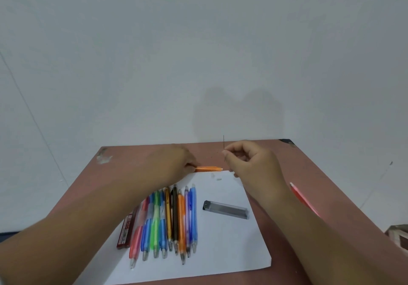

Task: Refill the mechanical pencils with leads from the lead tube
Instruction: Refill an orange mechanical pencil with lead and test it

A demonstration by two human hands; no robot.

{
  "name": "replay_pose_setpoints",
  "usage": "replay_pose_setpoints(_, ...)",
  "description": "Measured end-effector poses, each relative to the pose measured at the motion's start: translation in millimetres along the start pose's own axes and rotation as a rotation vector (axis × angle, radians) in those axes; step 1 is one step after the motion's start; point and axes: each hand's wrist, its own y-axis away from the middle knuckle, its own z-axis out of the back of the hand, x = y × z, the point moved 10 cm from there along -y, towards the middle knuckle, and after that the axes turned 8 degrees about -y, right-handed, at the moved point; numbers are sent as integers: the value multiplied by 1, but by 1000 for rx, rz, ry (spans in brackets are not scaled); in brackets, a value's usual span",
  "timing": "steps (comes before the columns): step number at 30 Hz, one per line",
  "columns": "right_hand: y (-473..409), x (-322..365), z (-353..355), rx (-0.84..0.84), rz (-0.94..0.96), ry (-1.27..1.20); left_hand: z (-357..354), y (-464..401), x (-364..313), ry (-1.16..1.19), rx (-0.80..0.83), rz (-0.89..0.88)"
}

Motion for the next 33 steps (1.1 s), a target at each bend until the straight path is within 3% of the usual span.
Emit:
replay_pose_setpoints(6, 3, 6, 3, -30, 25, -103, 1, 6, 19, 52, -30, 85)
replay_pose_setpoints(11, 15, 33, 4, -33, 139, -318, 28, 52, 30, 256, -189, 186)
replay_pose_setpoints(16, 36, 61, -12, 70, 295, -441, 51, 98, 17, 404, -372, 101)
replay_pose_setpoints(21, 62, 88, -23, 114, 493, -388, 56, 119, 9, 433, -545, 32)
replay_pose_setpoints(33, 61, 86, -30, 141, 469, -420, 63, 119, 3, 416, -683, -82)
